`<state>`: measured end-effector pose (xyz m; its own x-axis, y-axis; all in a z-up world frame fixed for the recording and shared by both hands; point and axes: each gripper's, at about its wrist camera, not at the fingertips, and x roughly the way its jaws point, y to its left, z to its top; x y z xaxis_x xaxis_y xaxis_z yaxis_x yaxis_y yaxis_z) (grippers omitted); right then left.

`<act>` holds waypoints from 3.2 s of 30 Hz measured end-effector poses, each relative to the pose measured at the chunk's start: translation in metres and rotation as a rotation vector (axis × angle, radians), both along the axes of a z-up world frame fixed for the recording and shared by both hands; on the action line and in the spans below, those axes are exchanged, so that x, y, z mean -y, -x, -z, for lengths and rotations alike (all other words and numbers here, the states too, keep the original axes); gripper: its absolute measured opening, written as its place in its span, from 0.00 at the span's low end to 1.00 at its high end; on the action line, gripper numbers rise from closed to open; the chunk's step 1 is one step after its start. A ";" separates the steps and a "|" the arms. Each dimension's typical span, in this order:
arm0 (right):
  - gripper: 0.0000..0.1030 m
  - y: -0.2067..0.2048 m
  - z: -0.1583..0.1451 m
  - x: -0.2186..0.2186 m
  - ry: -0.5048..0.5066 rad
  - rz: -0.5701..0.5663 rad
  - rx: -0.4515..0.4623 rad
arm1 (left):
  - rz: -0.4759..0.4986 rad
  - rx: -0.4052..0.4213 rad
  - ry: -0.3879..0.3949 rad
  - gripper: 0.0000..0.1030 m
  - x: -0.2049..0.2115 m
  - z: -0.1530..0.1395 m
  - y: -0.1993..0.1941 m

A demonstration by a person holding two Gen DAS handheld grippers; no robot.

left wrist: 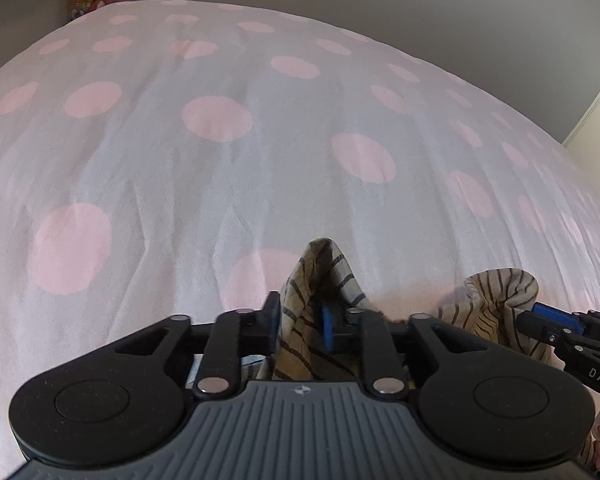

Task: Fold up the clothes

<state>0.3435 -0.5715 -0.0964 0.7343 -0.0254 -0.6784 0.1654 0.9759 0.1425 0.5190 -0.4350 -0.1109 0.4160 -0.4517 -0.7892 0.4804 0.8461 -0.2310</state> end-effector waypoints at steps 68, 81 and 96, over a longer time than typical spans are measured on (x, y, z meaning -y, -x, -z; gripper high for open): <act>0.01 0.208 -0.060 0.193 0.191 0.521 -0.132 | -0.054 0.120 -0.247 0.48 -0.143 0.007 0.231; 0.02 0.225 0.007 0.250 0.145 0.652 -0.263 | -0.053 0.155 -0.255 0.48 -0.137 0.012 0.223; 0.31 0.263 -0.019 0.232 -0.053 0.666 -0.118 | -0.045 0.162 -0.259 0.48 -0.138 0.010 0.228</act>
